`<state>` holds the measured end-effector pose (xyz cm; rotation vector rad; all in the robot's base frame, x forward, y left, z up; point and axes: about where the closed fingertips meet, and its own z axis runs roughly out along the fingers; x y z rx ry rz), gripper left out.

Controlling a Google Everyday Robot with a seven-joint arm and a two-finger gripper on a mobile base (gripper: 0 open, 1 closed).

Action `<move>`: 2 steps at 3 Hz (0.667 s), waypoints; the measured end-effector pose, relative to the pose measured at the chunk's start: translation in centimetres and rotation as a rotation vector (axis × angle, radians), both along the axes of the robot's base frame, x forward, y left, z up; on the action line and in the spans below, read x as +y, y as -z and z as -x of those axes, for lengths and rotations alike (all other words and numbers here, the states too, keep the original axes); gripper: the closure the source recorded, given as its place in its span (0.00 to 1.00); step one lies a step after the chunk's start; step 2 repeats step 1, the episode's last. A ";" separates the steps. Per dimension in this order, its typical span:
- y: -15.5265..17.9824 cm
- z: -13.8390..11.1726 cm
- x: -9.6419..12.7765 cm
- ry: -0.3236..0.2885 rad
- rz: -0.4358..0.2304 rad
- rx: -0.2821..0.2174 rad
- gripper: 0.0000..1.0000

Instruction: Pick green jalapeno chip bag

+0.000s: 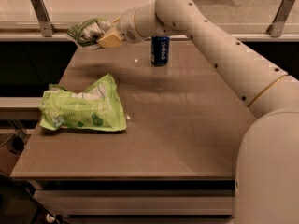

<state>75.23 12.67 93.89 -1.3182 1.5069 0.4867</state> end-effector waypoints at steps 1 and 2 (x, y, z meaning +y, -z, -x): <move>-2.4 0.0 -0.6 0.013 0.005 -0.038 1.00; -2.4 0.0 -0.6 0.013 0.005 -0.038 1.00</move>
Offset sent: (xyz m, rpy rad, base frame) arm 0.0000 0.0000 0.0000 0.0000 0.0000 0.0000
